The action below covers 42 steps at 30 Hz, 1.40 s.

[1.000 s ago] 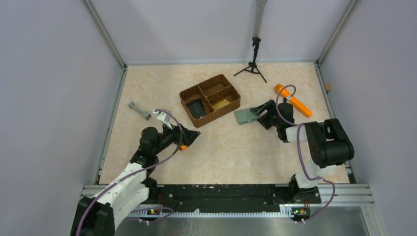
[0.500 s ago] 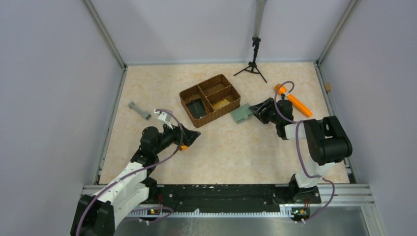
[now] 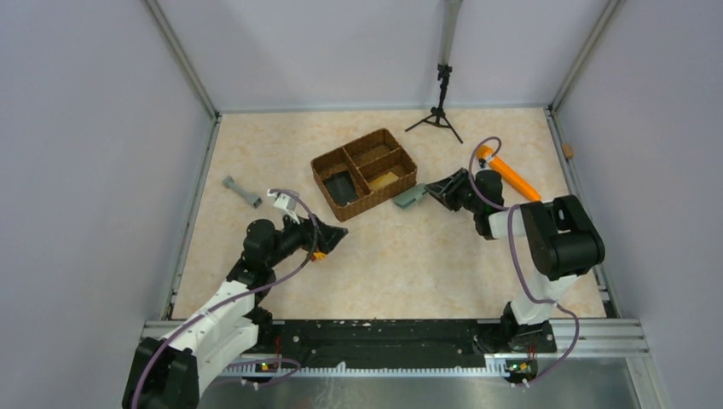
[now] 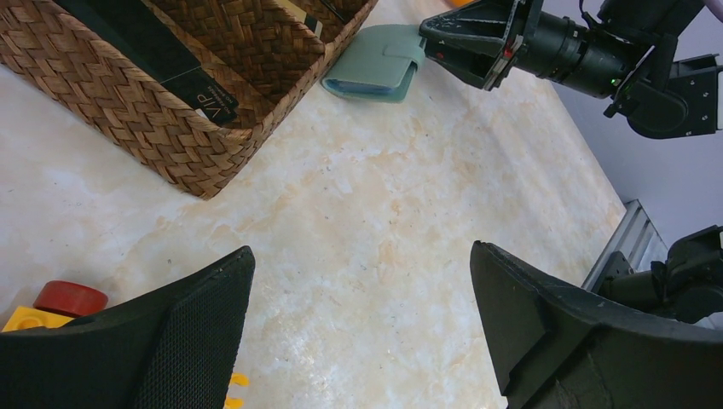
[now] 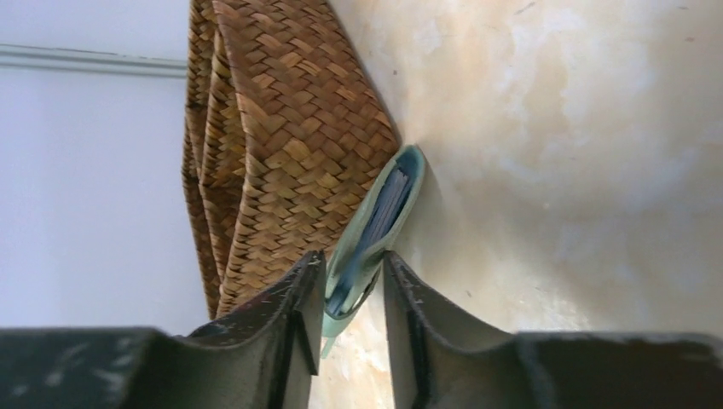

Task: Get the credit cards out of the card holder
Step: Open the card holder at the center of the board.

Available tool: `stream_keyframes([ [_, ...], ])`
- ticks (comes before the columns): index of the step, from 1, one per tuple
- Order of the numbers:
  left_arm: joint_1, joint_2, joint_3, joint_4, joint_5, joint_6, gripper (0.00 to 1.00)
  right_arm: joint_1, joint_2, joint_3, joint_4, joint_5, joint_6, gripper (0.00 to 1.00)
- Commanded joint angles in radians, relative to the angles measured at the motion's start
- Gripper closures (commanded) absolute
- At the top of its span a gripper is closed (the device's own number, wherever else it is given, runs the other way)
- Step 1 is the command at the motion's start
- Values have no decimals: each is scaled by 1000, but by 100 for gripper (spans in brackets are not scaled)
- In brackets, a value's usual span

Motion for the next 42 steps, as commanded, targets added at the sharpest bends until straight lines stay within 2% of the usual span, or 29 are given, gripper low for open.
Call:
stream_keyframes([
  [1,-4,-15,36,37,7,11,1,29,5,64,58,-20,-11,72],
  [3,-5,-16,36,38,7,11,1,31,5,74,41,-15,-16,76],
  [9,-6,-14,39,32,8,13,1,33,-12,100,-56,-3,-35,76],
  [12,-7,-11,40,31,8,13,1,33,-23,112,-122,10,-60,62],
  [16,-9,-7,42,30,8,14,1,33,-11,106,-114,2,-61,59],
  [19,-11,-4,43,28,5,17,1,33,13,96,-68,-22,-34,68],
  [22,-12,4,47,24,2,20,1,33,28,96,-39,-39,-21,89],
  [24,-14,10,51,18,0,23,1,34,16,94,-54,-31,-24,98],
  [31,-59,31,68,6,-40,53,1,38,-144,61,-196,13,-76,100],
  [38,-243,7,150,-122,-276,145,1,89,-391,58,-502,126,-103,100],
  [42,-325,26,253,-206,-354,173,1,150,-528,83,-702,263,-28,100],
])
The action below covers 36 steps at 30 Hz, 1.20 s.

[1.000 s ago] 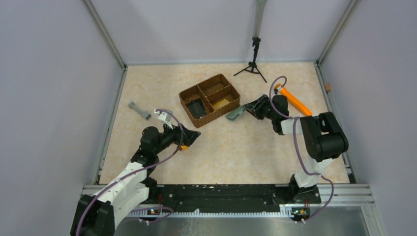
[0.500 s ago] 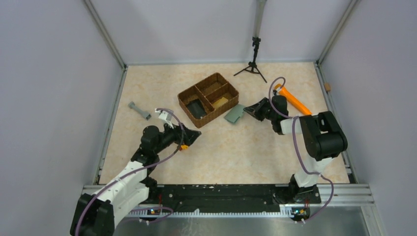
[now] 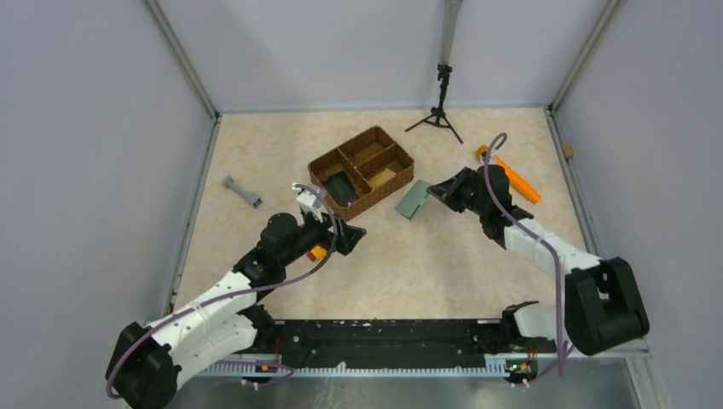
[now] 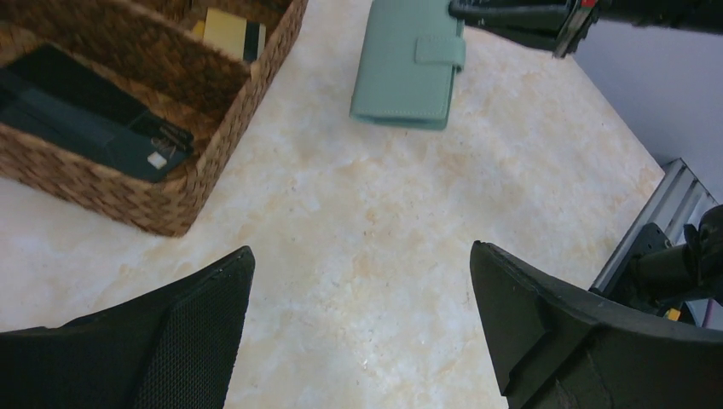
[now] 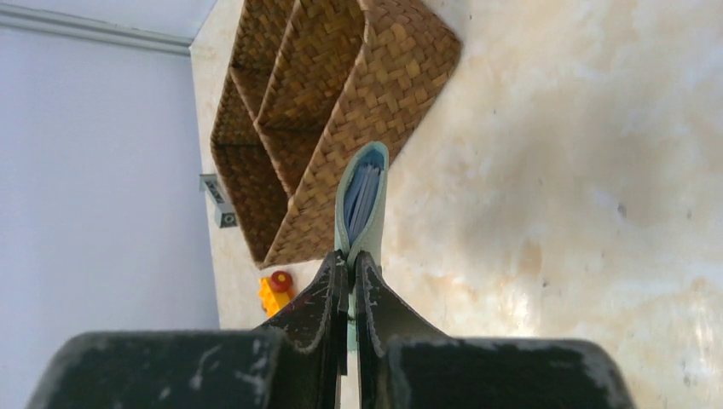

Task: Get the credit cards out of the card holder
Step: Open the card holder at the center of the board.

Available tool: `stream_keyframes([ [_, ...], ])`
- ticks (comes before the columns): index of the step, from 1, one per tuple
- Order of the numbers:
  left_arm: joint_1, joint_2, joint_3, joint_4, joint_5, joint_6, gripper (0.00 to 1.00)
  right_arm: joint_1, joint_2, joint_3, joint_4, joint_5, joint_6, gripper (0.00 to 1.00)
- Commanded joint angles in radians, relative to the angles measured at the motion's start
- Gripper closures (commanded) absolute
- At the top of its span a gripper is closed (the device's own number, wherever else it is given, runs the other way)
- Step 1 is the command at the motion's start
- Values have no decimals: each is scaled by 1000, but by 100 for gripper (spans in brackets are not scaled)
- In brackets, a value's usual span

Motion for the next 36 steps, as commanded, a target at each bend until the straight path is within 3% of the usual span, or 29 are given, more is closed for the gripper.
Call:
stream_keyframes([
  [1,-97,9,140,-76,-177,78,1,63,-148,40,-278,166,107,100],
  [8,-331,190,357,-204,-348,250,1,105,-264,77,-471,174,340,100],
  [14,-466,432,613,-405,-455,362,1,122,-293,142,-585,153,403,100],
  [28,-482,664,824,-509,-446,458,2,124,-333,143,-614,87,460,100],
  [33,-482,712,861,-542,-441,472,17,124,-340,145,-613,80,465,100],
  [36,-483,731,887,-572,-454,473,40,124,-351,146,-619,88,464,100],
])
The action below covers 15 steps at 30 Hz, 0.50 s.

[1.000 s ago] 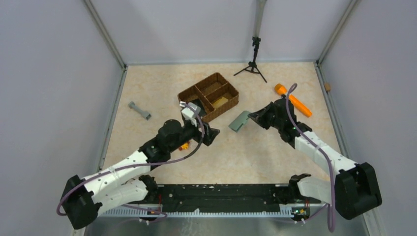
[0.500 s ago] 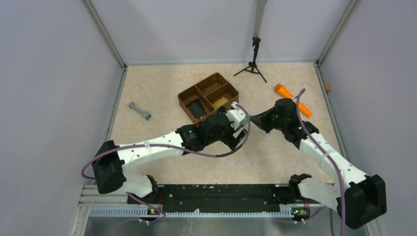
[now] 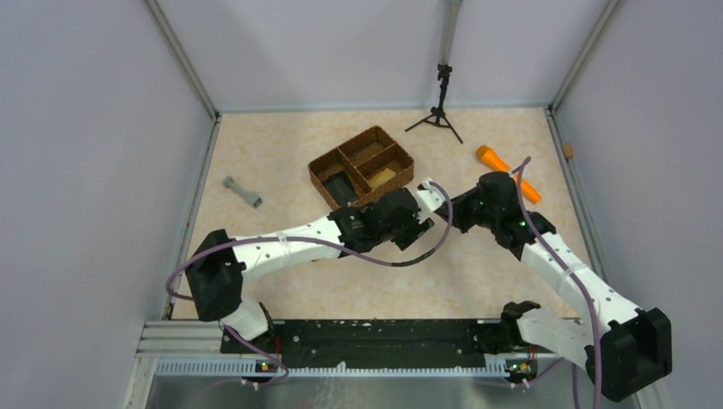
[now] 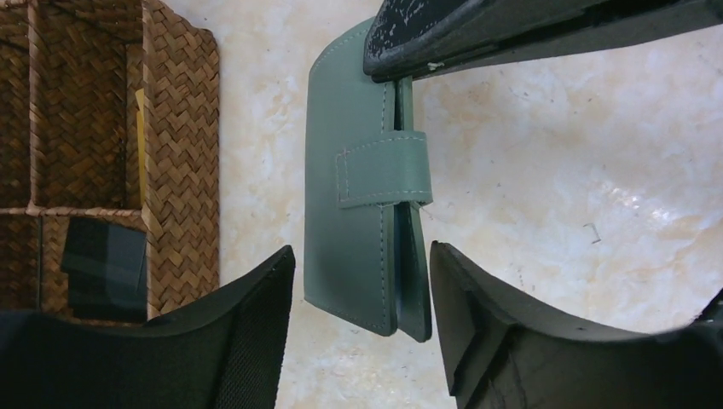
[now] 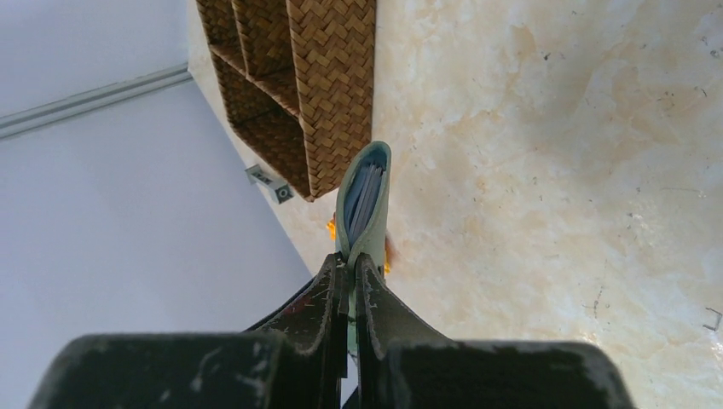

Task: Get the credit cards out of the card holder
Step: Open the card holder at the center of the board.

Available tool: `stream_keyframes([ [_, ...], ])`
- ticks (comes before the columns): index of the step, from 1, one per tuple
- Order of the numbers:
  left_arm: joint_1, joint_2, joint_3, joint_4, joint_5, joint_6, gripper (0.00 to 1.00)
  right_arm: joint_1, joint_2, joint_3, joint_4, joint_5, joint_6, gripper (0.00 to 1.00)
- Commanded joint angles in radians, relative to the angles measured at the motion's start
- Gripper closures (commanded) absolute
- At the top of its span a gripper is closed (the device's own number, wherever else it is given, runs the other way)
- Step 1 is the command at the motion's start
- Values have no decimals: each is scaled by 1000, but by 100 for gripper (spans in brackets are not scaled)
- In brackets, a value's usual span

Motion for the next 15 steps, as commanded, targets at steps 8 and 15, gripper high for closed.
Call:
stream_keyframes([
  [8,-3,14,63,-41,-64,-30,100,10,-96,11,63,40,16,39],
  [15,33,-72,-6,16,0,-175,100,10,-209,-21,88,196,-189,18],
])
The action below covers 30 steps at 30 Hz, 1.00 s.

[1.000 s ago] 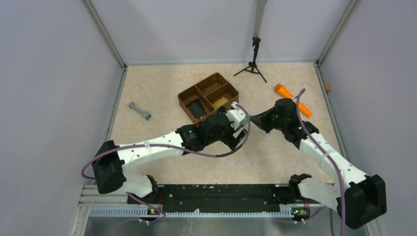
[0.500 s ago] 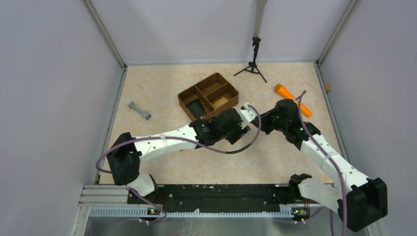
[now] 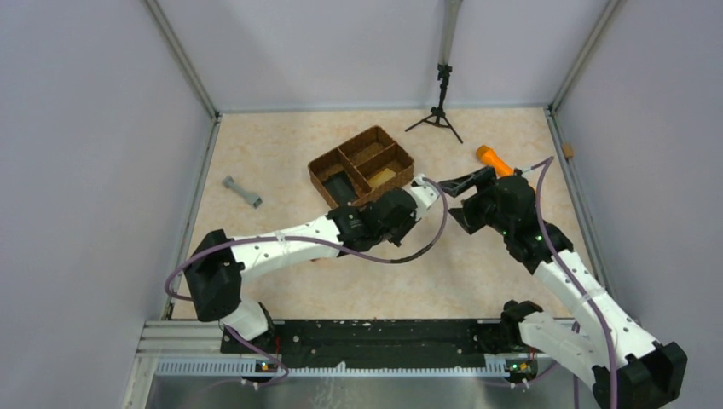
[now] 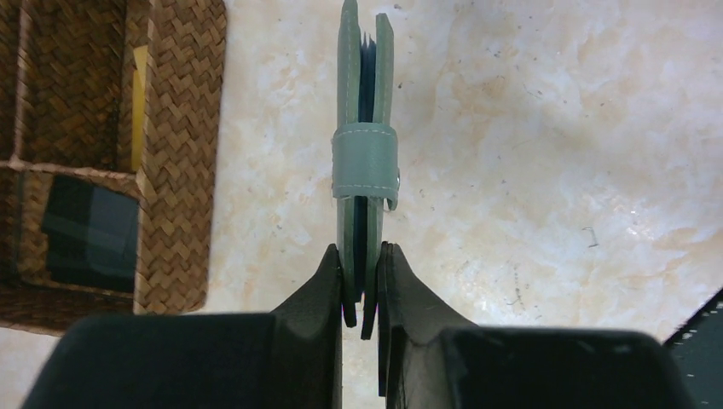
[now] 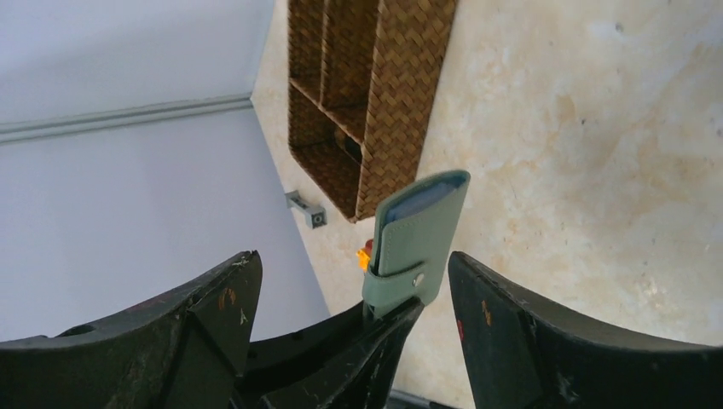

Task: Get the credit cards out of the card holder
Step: Open the card holder at the center of the board.

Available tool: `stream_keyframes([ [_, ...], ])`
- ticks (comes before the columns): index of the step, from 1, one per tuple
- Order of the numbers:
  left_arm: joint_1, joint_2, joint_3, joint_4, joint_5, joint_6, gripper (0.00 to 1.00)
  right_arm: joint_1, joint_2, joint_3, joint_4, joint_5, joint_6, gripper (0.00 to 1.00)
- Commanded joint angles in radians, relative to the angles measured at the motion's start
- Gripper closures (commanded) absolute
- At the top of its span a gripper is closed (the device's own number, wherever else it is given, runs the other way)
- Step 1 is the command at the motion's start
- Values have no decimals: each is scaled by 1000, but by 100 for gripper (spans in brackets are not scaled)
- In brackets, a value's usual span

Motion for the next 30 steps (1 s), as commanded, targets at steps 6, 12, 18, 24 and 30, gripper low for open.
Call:
stream_keyframes([
  [6,185,-227,-177,243,440,-335,100,9,-222,-204,345,-10,-389,19],
  [12,260,-369,-372,557,649,-583,100,9,-372,-350,610,-217,-462,9],
  [18,276,-459,-496,871,693,-818,100,9,-345,-389,819,-360,-322,7],
  [24,276,-464,-563,1134,705,-1009,98,10,-324,-419,1017,-416,-202,9],
  [30,275,-387,-562,1313,754,-1099,98,9,-317,-394,1037,-413,-183,17],
])
